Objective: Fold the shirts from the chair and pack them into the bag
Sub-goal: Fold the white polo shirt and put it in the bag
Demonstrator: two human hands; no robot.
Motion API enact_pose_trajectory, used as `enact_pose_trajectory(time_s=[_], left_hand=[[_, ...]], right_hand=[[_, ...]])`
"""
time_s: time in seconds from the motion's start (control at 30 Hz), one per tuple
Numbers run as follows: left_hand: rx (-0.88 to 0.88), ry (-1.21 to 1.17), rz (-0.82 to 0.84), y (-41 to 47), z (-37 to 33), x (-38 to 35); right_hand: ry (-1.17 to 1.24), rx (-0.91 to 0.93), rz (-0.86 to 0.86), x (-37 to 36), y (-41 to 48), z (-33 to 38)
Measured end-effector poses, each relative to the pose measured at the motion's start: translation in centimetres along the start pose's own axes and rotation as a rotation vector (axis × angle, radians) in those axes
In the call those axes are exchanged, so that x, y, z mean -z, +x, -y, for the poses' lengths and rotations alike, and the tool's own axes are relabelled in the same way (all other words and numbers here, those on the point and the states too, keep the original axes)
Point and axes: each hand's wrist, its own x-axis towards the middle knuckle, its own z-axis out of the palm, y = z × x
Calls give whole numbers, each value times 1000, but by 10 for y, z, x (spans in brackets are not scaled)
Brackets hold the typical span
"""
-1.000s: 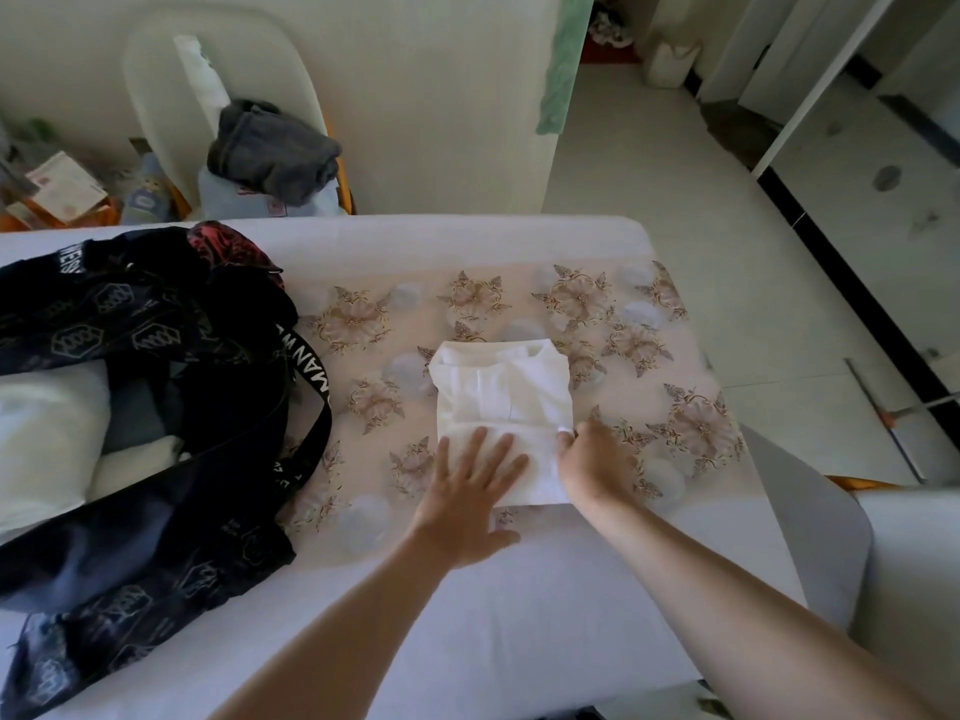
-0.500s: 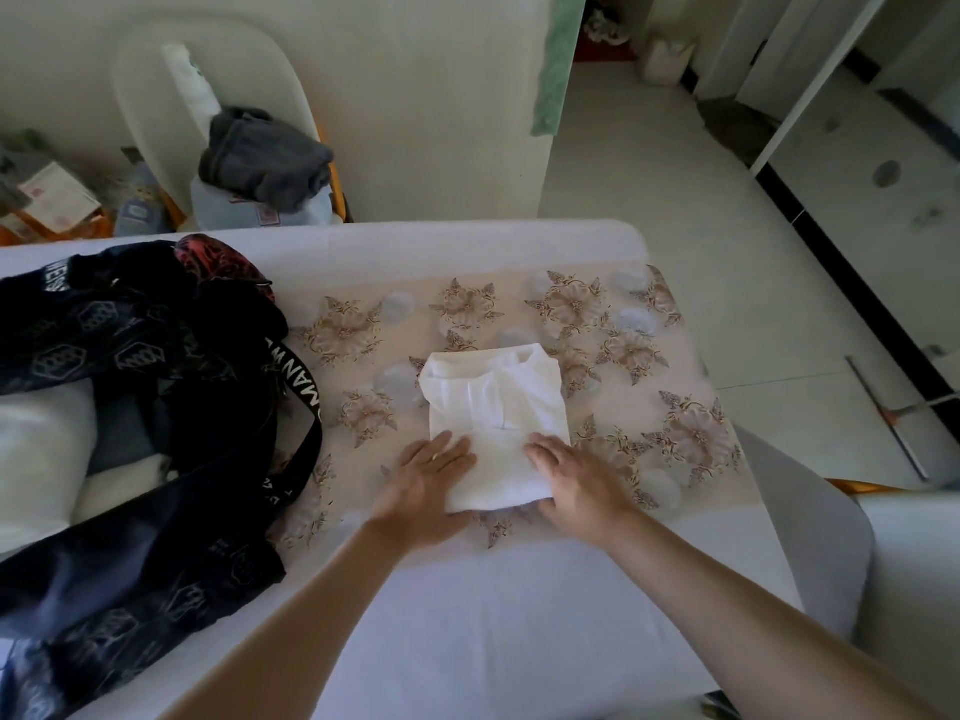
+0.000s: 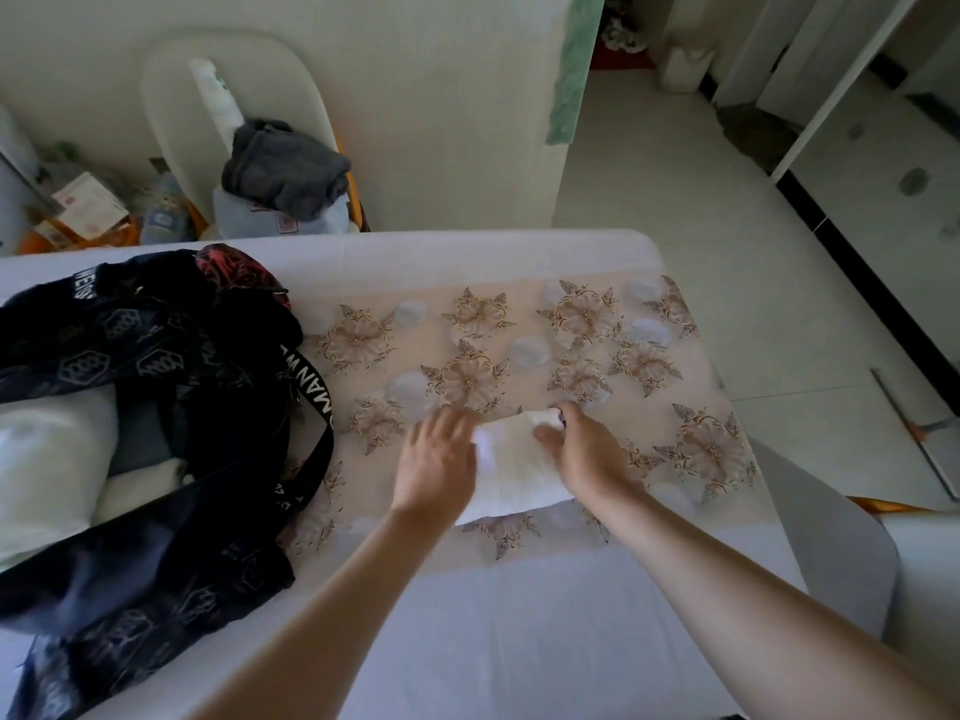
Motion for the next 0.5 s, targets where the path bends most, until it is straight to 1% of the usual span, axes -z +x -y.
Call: enact_pose_trajectory(time_s=[0.03, 0.07, 0.13, 0.17, 0.2, 0.27, 0.33, 0.37, 0.4, 0.43, 0.47, 0.5], left_hand=[[-85, 15, 51, -1, -6, -10], [-131, 38, 114, -3, -11, -18], [-105, 85, 188, -11, -11, -30], [-68, 86, 186, -16, -8, -34], [-33, 68, 179, -23, -4, -35], [-17, 40, 110, -39, 2, -33], [30, 15, 61, -54, 4, -29], [114, -10, 34, -60, 6, -29], [260, -46, -8, -64, 5, -28], [455, -119, -52, -65, 5, -27], [660, -240, -91, -64, 3, -22], [821, -394, -105, -61, 3, -18]], right_hand=[[-60, 3, -21, -4, 2, 3], [-123, 52, -73, -9, 3, 6], [-271, 236, -217, -17, 4, 9], [-314, 334, -278, -20, 3, 8], [-336, 433, -295, -22, 4, 7], [-389, 603, -190, -29, 3, 5], [-436, 674, -28, -37, 3, 3], [-442, 670, 30, -39, 2, 3], [-446, 655, 59, -41, 2, 5], [-446, 644, 59, -42, 2, 7], [-435, 645, 46, -41, 2, 9], [-409, 657, 24, -40, 3, 11]])
